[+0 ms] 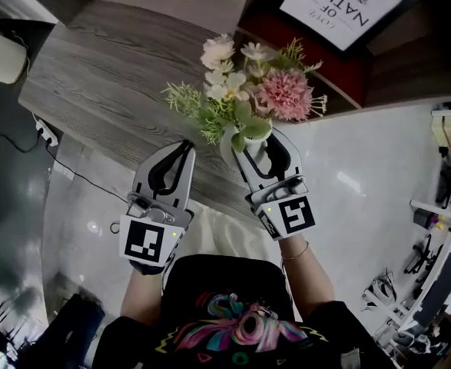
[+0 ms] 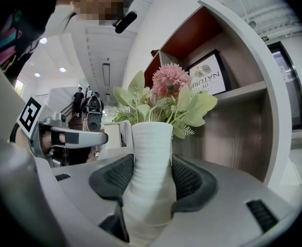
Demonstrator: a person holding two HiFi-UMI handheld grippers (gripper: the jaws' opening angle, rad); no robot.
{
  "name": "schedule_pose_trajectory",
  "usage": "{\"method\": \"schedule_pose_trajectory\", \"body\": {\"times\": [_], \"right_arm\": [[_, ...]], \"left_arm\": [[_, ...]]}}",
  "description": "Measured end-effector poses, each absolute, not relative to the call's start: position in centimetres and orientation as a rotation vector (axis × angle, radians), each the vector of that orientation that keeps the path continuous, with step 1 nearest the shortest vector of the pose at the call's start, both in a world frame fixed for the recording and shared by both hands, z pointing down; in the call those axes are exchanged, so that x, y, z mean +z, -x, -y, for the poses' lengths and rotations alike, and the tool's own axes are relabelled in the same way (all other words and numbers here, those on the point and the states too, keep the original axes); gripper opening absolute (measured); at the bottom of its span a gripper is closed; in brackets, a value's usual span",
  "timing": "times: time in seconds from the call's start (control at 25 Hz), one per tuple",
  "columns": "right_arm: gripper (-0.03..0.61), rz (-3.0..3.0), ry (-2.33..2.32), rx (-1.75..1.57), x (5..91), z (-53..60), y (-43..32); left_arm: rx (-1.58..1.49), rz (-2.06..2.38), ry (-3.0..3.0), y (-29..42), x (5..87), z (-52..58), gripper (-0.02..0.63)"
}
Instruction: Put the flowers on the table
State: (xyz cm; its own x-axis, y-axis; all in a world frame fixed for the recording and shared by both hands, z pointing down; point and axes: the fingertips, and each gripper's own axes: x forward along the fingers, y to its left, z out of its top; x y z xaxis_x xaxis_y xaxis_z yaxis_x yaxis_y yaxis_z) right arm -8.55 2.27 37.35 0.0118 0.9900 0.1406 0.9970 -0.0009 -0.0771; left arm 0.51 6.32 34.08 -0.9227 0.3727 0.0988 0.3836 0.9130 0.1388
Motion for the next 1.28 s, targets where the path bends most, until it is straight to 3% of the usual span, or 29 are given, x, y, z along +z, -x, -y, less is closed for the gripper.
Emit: {"method": "schedule_pose_trajectory", "body": {"times": [1.28], "right_arm": [[0.25, 2.158, 2.132, 0.016, 36.8, -4.8, 8.4]], "left_arm": [[-0.253, 2.964, 0.639, -0.4, 34.0, -9.5, 0.034]]}}
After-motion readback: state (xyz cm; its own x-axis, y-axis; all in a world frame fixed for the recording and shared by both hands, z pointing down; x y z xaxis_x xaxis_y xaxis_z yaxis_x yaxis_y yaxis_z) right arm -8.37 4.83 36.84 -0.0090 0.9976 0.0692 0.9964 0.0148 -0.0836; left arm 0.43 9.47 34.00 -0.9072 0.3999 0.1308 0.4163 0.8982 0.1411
